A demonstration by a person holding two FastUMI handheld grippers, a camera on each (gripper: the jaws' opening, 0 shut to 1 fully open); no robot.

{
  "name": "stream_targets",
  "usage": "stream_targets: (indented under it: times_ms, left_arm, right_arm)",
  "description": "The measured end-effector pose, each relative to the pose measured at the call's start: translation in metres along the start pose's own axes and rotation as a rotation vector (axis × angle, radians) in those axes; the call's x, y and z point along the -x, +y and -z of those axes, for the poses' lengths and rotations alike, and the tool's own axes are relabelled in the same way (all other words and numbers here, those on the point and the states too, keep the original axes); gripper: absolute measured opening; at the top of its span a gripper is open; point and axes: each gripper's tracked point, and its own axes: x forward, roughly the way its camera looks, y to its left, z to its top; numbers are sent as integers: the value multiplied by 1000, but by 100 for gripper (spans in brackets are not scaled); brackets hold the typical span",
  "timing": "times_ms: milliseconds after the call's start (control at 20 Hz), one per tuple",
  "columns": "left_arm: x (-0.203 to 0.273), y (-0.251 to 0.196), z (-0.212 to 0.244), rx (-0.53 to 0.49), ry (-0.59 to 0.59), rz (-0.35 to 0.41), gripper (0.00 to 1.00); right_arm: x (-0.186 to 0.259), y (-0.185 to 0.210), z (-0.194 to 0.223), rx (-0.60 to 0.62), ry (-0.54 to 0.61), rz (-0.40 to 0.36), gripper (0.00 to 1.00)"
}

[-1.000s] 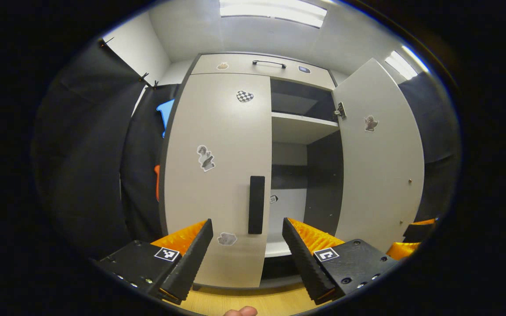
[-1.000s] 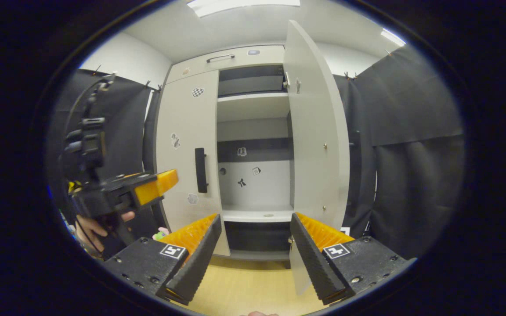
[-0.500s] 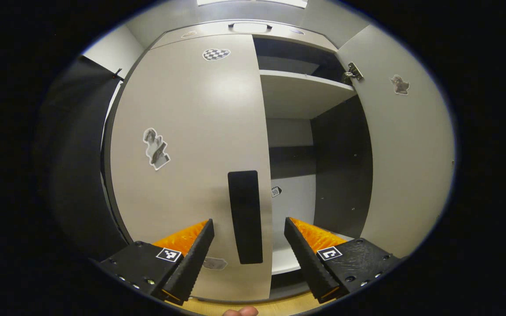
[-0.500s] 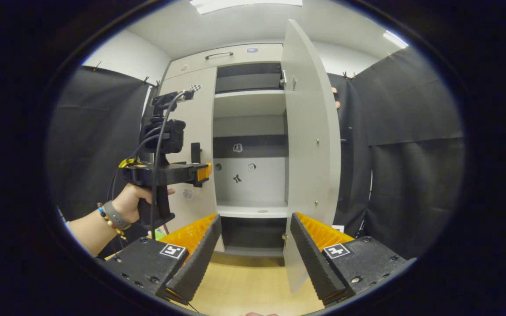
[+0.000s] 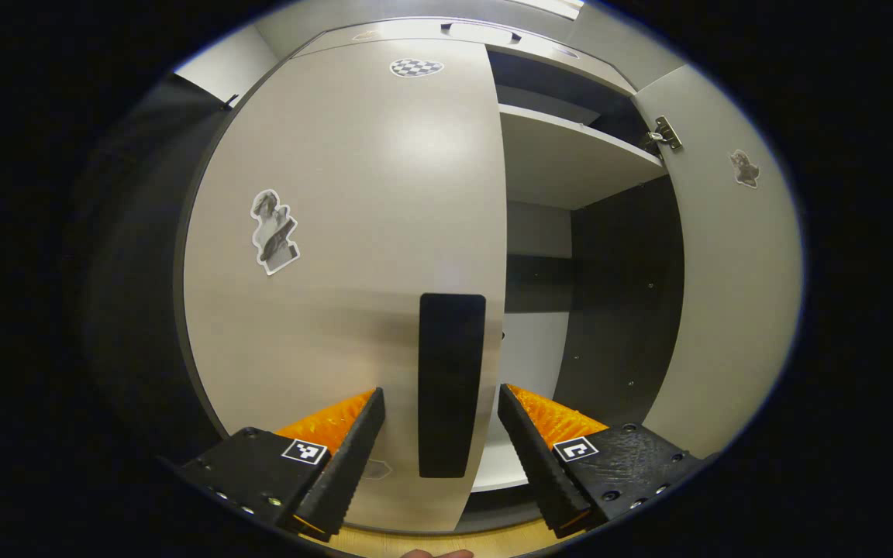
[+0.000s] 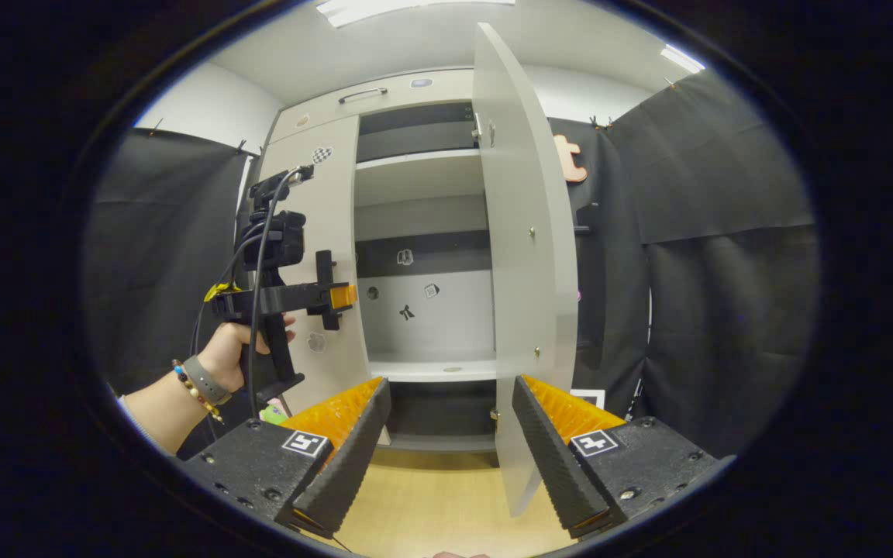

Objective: Open the right door of the double-door shoe cabinet with the right hand, and open the left door with the left hand.

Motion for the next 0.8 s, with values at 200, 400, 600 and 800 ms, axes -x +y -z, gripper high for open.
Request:
stream_targets:
  times_ms: [200,400,600,800]
  left_arm:
    - [0,-14,-3,45,-14,62,46]
    - [-1,-11,-3,-15,-30,42,18]
    - [1,-12,-3,3,-21,64,8]
    - [6,-11,-2,2,-11,43,8]
  right_arm:
    - [-2,-1,0,3,-2,-3,96]
    - [-5,-2,4,7,6,-1,98]
    - [-5,-1,6,4,13,-6,96]
    - [-5,1,8,12,14,-5,96]
